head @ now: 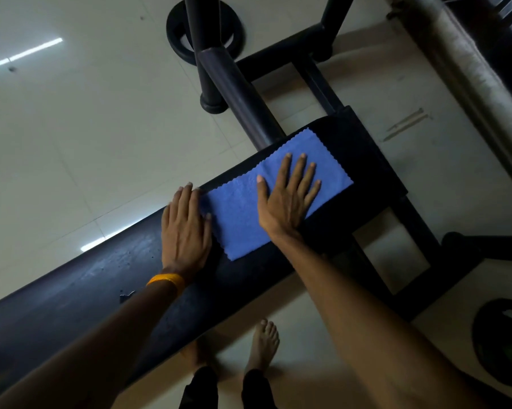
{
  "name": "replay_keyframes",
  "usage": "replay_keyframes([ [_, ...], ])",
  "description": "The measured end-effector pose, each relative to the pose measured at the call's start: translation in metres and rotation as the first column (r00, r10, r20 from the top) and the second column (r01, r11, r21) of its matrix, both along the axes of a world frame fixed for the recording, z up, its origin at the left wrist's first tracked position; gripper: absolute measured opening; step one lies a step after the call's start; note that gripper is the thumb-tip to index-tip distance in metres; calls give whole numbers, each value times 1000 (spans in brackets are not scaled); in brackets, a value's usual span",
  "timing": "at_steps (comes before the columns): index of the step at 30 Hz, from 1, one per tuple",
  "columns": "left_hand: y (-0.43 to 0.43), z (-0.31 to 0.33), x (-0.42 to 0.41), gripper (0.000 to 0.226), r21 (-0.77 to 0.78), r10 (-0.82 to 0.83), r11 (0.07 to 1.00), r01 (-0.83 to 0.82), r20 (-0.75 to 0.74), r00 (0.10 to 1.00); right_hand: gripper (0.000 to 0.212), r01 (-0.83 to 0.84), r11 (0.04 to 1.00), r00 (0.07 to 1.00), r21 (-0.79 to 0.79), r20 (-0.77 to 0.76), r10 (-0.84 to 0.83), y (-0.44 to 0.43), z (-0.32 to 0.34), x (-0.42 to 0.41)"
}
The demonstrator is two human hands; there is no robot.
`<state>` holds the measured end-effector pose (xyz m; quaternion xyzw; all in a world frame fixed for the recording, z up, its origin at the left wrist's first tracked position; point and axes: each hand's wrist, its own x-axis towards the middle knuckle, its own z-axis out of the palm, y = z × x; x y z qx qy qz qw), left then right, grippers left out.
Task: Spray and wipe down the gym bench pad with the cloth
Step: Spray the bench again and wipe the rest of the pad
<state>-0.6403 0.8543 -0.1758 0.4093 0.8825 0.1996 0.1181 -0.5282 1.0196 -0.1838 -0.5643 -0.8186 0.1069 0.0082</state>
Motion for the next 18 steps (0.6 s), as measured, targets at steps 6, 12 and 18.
replay_keyframes([
  [6, 11, -15, 0, 66, -135, -218, 969, 208, -66, 974, 79, -372, 927, 921, 44, 145, 362, 106, 0, 79],
  [12, 11, -17, 1, 69, -196, -234, 958, 211, -102, 967, 81, -270, 959, 949, 81, 188, 252, 51, -1, 50],
  [18, 12, -21, -1, 70, -218, -242, 953, 212, -123, 962, 79, -593, 805, 793, 17, 187, 580, 126, 4, 72],
])
